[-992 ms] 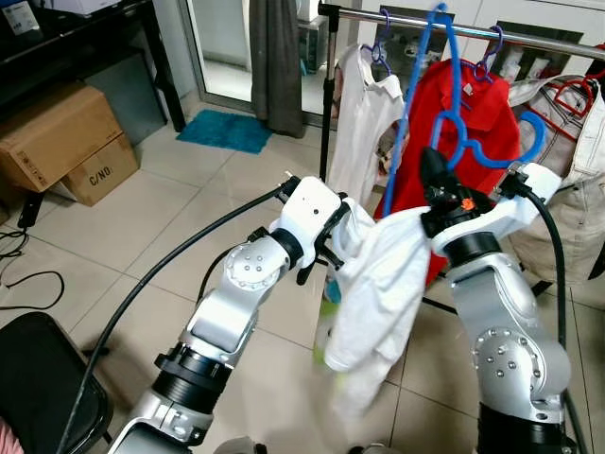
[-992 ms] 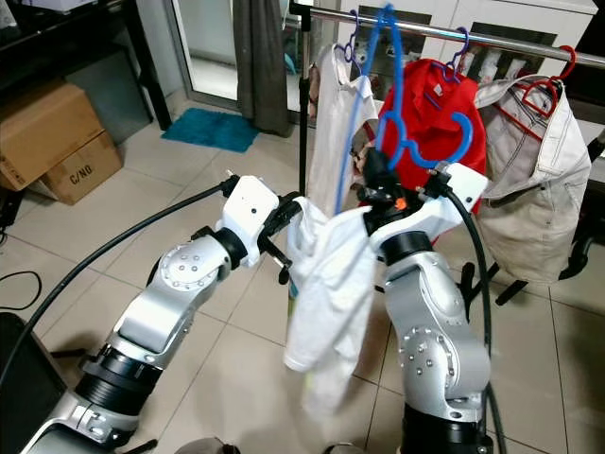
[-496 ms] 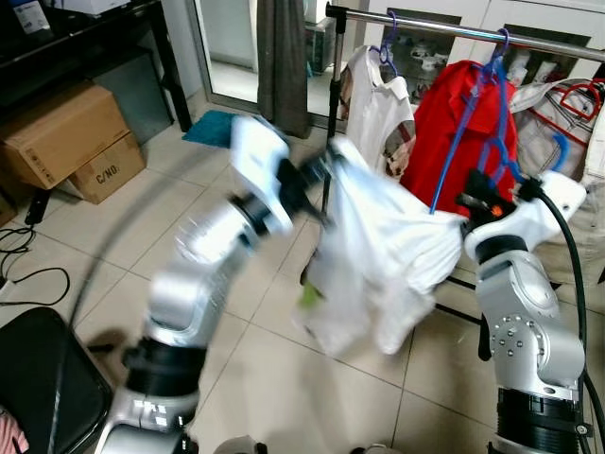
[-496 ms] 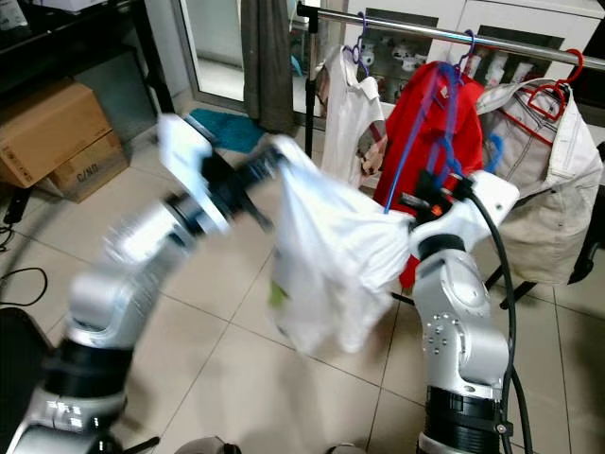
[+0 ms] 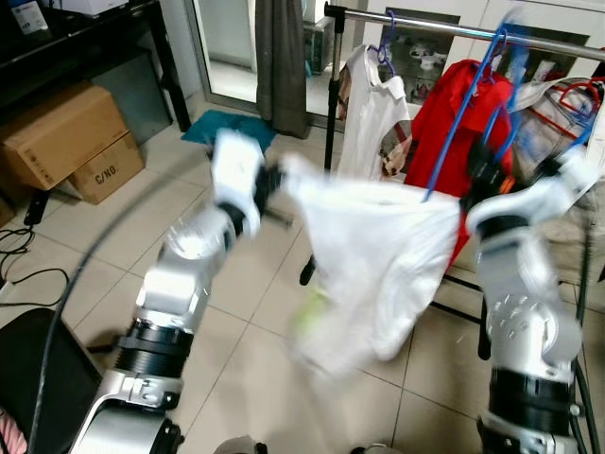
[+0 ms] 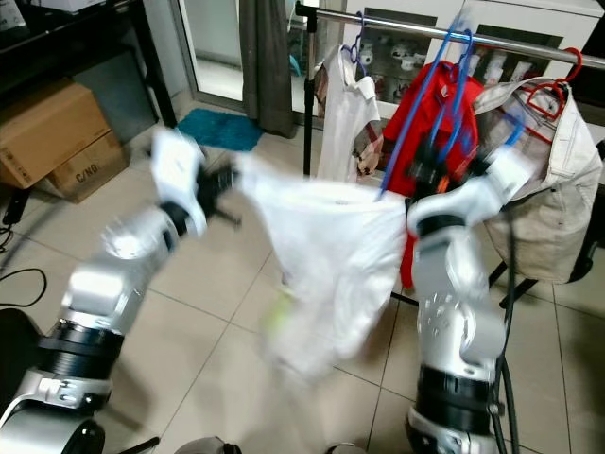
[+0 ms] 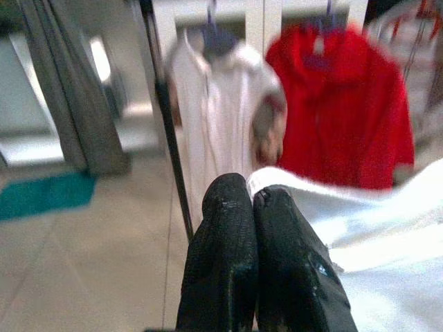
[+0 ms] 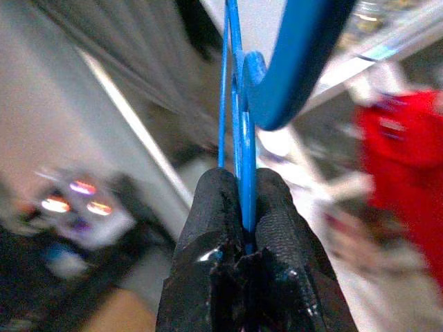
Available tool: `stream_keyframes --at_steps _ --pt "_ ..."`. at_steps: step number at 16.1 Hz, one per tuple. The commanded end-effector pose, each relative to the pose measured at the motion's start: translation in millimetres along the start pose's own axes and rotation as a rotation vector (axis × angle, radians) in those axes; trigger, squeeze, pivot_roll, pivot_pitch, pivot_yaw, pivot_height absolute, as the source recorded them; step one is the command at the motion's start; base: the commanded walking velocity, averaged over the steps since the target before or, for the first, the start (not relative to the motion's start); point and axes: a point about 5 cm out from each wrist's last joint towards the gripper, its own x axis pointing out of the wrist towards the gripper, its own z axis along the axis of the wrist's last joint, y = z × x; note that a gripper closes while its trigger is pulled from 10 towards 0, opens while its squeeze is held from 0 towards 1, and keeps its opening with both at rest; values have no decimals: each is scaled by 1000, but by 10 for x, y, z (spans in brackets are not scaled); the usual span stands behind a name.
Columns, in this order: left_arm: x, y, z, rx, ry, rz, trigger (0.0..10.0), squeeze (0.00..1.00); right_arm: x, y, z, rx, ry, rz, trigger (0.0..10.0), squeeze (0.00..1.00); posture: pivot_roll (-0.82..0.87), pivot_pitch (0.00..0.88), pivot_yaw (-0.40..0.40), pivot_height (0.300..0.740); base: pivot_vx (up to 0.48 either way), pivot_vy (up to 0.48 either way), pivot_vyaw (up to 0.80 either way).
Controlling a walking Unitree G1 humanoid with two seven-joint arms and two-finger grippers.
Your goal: Hang hanger
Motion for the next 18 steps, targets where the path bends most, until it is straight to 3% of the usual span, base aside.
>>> stream_keyframes --at_steps 1,4,6,9,11,12,13,14,16,18 --pt "81 -101 -24 18 9 -43 0 0 22 179 69 99 -36 103 10000 0 -24 0 30 740 0 0 0" --pt "221 -383 -295 46 119 -169 0 0 59 425 211 291 -116 276 10000 0 -36 0 39 740 0 0 0" --pt "256 -578 -237 39 72 -261 0 0 79 371 253 260 -128 229 10000 0 -43 0 46 740 0 0 0" --pt "225 -588 -162 8 27 -275 0 0 47 135 166 38 -51 103 10000 0 -49 0 51 740 0 0 0" --pt "61 -410 -229 21 47 -217 0 0 -178 -279 -146 -234 176 -38 10000 0 -44 0 41 740 0 0 0" --pt "-65 -276 -264 40 54 -151 2627 0 -387 -507 -336 -374 329 -108 10000 0 -40 0 34 740 0 0 0" --pt "-101 -229 -273 42 58 -115 7686 0 -467 -581 -386 -394 364 -133 10000 0 -38 0 31 740 0 0 0" --pt "-124 -184 -285 19 63 -69 10000 0 -534 -645 -431 -436 397 -142 10000 0 -33 0 26 740 0 0 -444" --pt "-171 -95 -323 -96 82 32 10000 0 -666 -700 -516 -430 479 -148 10000 0 -30 0 25 740 0 0 -800" --pt "-240 23 -373 -200 136 236 10000 0 -792 -653 -582 -305 532 -161 10000 0 -31 0 24 740 0 0 -800"
